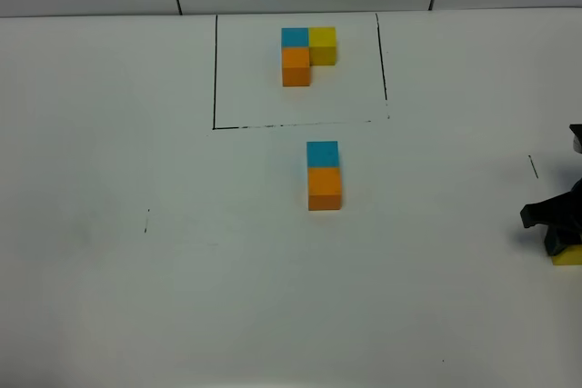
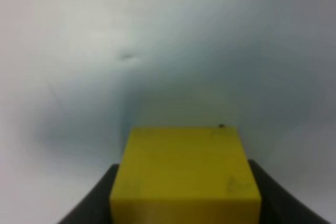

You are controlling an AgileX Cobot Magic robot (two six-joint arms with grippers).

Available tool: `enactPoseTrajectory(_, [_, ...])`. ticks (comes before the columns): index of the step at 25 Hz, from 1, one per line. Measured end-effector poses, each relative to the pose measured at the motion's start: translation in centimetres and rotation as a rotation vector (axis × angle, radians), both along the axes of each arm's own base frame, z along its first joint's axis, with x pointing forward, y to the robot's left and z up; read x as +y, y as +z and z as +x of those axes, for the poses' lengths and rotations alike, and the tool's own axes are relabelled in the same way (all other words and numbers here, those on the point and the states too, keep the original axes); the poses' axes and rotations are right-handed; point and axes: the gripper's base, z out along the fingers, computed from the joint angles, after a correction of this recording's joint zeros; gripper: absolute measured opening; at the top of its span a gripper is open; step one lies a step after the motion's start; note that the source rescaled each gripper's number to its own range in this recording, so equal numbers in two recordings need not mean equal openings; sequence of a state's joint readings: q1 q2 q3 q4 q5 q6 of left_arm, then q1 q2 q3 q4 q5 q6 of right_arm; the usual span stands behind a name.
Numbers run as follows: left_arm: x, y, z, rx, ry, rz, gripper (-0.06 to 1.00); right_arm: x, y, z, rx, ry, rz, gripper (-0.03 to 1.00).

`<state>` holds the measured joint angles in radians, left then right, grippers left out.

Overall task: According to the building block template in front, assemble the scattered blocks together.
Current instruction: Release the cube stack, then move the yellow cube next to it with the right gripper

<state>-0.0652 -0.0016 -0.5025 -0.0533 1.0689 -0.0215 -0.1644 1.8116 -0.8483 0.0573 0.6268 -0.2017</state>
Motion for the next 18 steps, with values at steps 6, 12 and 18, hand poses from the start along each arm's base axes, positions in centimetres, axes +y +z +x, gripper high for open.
enactPoseTrajectory(6, [0.0, 0.0, 0.0, 0.000, 0.000, 0.000, 0.68, -0.1, 0.1, 0.1, -0.001, 0.008, -0.006, 0.01])
enactPoseTrajectory(12, [0.0, 0.0, 0.0, 0.000, 0.000, 0.000, 0.68, 1.4, 2.5, 1.2, 0.013, 0.171, -0.048, 0.01])
enactPoseTrajectory(18, [0.0, 0.0, 0.0, 0.000, 0.000, 0.000, 0.68, 7.0, 5.7, 2.7, 0.027, 0.743, -0.115, 0.01])
